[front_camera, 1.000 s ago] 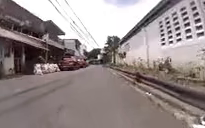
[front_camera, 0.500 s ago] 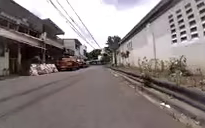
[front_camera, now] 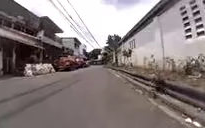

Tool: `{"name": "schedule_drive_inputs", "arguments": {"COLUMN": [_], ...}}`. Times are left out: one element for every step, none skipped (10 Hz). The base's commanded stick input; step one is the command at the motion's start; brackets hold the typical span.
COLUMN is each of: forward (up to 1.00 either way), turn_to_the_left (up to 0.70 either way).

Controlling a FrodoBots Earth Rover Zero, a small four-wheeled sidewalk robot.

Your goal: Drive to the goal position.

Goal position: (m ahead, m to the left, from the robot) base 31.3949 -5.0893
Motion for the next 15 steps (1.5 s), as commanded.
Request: {"name": "schedule_drive_inputs", "arguments": {"forward": [1.0,1.0,1.0,1.0,1.0,1.0,1.0,1.0,1.0,1.0,1.0,1.0,1.0,1.0,1.0], "turn_to_the_left": [0.0,0.0,0.0,0.0,0.0,0.0,0.0,0.0,0.0,0.0,0.0,0.0,0.0,0.0,0.0]}}
